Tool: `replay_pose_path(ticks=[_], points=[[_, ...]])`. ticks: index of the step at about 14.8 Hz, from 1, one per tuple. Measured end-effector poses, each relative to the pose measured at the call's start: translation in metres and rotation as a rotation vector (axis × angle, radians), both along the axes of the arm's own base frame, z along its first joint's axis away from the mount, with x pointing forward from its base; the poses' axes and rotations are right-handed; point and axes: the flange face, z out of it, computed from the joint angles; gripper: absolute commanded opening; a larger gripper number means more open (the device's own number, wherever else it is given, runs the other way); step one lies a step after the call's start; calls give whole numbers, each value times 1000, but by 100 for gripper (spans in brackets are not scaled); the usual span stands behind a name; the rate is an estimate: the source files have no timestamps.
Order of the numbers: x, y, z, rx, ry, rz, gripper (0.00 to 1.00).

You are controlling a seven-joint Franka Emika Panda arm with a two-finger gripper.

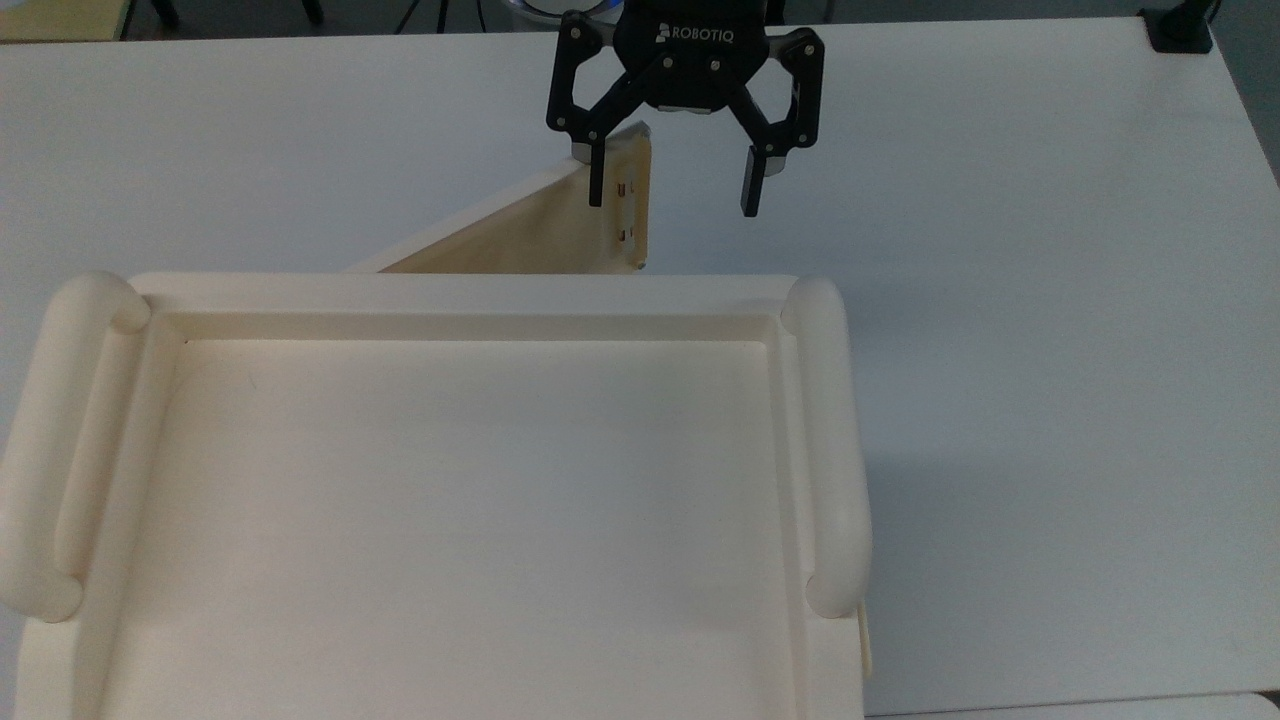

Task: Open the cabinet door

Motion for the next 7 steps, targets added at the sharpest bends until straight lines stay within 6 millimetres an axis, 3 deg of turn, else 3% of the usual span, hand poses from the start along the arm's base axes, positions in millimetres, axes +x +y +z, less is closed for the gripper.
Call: replay_pose_path(ticks=[3,7], points=[[-11,-18,-5,-54,132,-11,100],[-35,-54,7,-113,275,4,100]])
